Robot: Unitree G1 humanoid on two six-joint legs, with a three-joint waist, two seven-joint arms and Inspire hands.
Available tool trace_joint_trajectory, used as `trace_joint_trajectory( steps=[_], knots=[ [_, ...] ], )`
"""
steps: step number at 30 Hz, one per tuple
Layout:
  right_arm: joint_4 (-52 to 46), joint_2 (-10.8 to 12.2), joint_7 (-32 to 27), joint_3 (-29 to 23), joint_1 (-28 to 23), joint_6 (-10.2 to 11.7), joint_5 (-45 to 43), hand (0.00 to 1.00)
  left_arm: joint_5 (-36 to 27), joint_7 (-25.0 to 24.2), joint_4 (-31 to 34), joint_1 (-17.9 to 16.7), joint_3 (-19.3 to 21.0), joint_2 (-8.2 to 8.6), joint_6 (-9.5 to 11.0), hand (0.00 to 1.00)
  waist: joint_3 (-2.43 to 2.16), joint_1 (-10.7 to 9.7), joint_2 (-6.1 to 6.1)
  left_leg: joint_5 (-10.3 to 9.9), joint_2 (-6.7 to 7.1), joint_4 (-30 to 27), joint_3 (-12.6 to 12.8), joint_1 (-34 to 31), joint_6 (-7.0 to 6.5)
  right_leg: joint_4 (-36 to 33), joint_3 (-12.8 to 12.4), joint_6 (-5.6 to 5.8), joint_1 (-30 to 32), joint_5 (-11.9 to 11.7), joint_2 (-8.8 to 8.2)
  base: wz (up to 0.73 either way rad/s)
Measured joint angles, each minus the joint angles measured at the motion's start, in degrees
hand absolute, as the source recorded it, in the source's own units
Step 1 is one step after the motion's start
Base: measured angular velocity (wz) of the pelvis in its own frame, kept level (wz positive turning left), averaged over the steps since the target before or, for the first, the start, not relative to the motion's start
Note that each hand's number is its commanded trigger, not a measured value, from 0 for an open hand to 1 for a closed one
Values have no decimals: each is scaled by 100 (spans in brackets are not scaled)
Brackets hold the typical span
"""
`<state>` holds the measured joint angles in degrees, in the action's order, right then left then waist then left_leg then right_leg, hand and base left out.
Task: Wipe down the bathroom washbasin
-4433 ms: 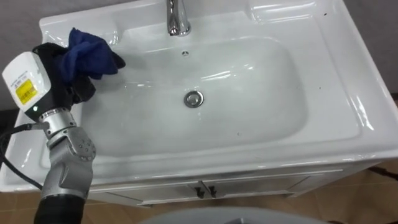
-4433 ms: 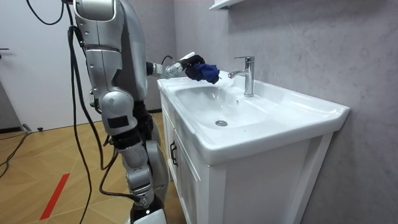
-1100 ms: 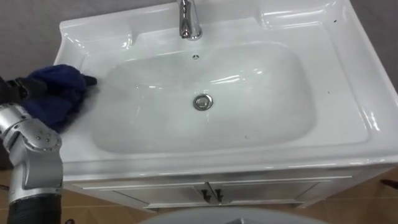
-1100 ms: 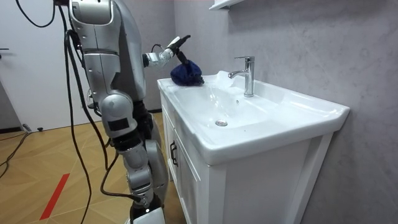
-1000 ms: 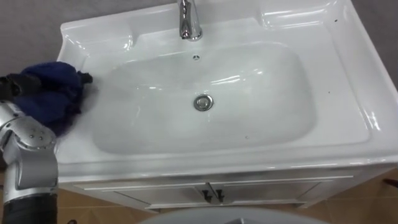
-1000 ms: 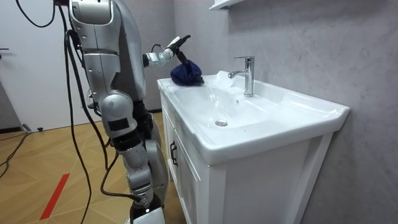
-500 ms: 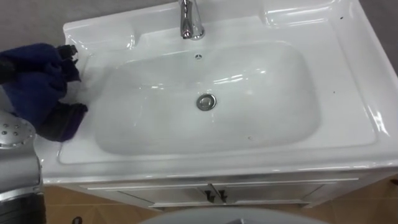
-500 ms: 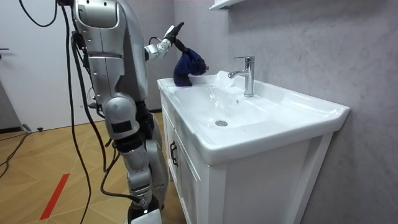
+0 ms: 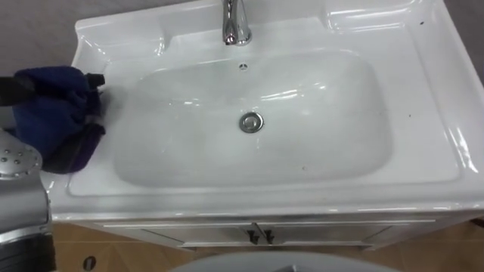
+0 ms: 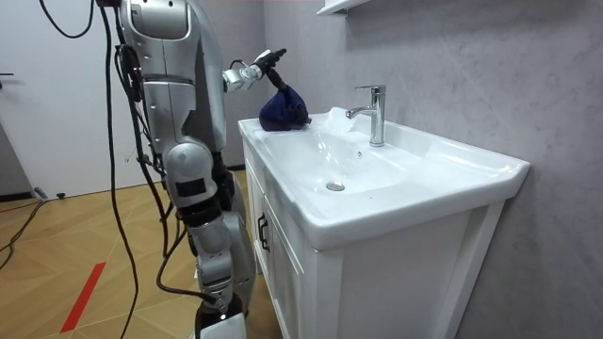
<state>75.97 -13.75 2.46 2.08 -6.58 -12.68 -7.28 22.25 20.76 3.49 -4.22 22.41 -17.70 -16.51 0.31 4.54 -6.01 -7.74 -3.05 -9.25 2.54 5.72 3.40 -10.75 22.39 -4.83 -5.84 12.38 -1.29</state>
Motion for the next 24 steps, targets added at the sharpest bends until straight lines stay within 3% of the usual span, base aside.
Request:
trace_joint_trajectory(
  steps=[5,10,14,21,24],
  knots=[
    [-32,-39,38,0,-5,-122,7,0,463,-879,-77,-1,-126,-25,-384,0,11,-40,7,0,6,11,6,-7,0,-21,61,5,-1,-1,-12,6],
    [-123,-138,186,-53,129,-113,-120,0,777,-1828,-364,-8,-652,-42,-731,0,19,-130,-54,0,8,5,12,-11,0,-46,107,13,-3,-6,-24,4],
    [-173,-190,304,-122,203,-114,-205,0,900,-2387,-364,-7,-824,-73,-843,0,-2,-155,-107,0,16,-19,23,-10,-1,-25,109,19,-4,-3,-40,1],
    [-202,-373,352,-121,210,-103,-219,0,996,-2906,-364,-7,-931,-588,-965,0,5,-162,-196,-1,32,-24,5,-12,-2,-16,123,32,-15,-11,-53,0],
    [-264,-376,253,-116,208,-58,-228,0,906,-2906,-361,-6,-920,-593,-958,0,20,-143,-216,-10,41,-26,7,-10,-17,-86,124,48,-9,-5,-70,0]
  ],
)
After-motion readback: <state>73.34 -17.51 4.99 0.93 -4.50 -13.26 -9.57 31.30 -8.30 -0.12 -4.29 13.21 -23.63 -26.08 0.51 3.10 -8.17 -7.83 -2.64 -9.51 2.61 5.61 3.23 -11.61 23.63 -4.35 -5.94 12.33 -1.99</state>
